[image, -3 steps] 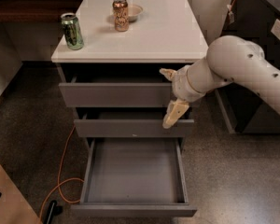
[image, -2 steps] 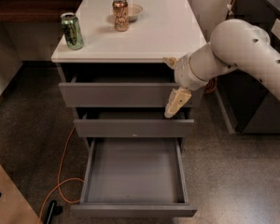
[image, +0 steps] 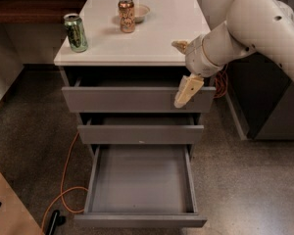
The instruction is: Place orange can into bottom drawer
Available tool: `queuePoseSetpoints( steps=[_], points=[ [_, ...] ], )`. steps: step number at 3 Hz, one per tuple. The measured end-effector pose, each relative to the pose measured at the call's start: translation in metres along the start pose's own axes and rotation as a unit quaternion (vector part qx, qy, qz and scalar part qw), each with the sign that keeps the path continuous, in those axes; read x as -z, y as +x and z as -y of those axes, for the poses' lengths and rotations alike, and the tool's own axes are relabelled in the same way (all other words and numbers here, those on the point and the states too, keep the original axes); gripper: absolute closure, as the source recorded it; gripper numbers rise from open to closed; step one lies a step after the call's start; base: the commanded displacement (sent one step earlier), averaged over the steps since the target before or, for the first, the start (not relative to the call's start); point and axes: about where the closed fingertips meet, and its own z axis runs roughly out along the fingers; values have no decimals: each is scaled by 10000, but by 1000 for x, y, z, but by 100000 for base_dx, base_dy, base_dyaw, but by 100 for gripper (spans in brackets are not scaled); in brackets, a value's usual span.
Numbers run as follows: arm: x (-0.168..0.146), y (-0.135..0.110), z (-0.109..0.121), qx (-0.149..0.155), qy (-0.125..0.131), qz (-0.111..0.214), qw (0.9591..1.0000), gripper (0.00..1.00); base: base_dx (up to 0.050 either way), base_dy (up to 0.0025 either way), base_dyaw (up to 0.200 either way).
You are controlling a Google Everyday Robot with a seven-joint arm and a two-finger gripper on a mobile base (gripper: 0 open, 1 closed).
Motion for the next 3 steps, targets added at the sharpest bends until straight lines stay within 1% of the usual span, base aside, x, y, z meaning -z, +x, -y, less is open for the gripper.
queuePoseSetpoints(
  steps=[1, 2, 3],
  points=[
    [0, 0, 0, 0, -1, 0, 10000, 0, 0, 0, 0],
    [-5, 0, 6, -106, -60, 67, 9999, 0, 0, 0, 0],
    [-16, -1, 27, -310, 17, 255, 9992, 0, 0, 0, 0]
  ],
)
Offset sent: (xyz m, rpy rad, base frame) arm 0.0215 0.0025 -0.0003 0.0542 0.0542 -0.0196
